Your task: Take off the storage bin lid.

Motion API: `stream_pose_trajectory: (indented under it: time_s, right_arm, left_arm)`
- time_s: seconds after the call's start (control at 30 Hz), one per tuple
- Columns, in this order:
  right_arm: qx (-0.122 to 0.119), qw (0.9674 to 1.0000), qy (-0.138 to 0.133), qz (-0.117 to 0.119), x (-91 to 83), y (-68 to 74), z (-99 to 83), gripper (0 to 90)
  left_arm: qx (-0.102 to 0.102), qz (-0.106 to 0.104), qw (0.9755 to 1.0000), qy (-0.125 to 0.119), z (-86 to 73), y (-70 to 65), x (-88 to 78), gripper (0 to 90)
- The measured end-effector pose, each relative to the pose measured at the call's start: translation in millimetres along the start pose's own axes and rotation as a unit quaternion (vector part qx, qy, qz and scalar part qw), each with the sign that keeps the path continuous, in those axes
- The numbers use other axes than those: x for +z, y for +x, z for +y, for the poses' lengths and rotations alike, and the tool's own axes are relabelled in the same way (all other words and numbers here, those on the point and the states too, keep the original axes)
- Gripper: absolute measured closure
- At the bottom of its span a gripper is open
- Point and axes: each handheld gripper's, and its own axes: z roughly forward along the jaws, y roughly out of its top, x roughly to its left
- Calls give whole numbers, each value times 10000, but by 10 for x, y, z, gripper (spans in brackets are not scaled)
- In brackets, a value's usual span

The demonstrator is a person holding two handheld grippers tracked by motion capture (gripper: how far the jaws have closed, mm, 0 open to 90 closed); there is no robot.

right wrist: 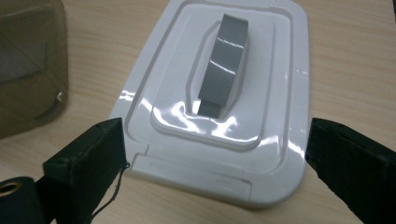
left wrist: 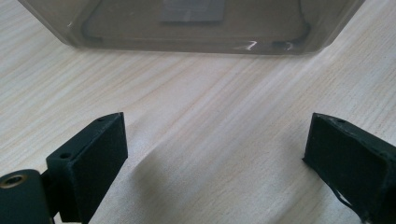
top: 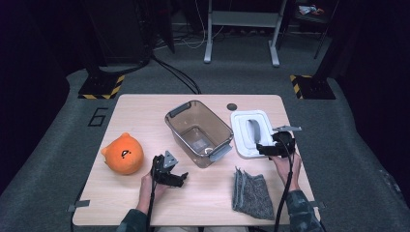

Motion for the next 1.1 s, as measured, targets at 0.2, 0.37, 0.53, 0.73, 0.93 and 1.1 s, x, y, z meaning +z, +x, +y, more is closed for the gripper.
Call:
stream_pose_trajectory:
  time_s: [0.2, 0.37, 0.53, 0.73, 0.93, 1.1]
  right_arm:
    - [-83, 9999, 10, -138, -67, -10, -240, 24]
    - [22, 9996, 64, -277, -79, -70, -618, 21]
    - [54, 9992, 103, -381, -79, -133, -800, 21]
    - [147, 9992, 129, -354, -45, -168, -899, 26]
    - [82, 9992, 144, -359, -23, -171, -920, 27]
    - [86, 9993, 102, -347, -28, -163, -937, 28]
  left_arm:
    - [50, 9, 10000, 26, 1, 7, -4, 54]
    - [24, 16, 10000, 7, 1, 3, -2, 53]
    - [1, 21, 10000, -2, 1, -3, -1, 52]
    - [14, 44, 10000, -1, 1, -3, -2, 53]
    - [23, 105, 9999, -34, 0, -9, 2, 53]
    - [-8, 31, 10000, -45, -4, 2, -1, 55]
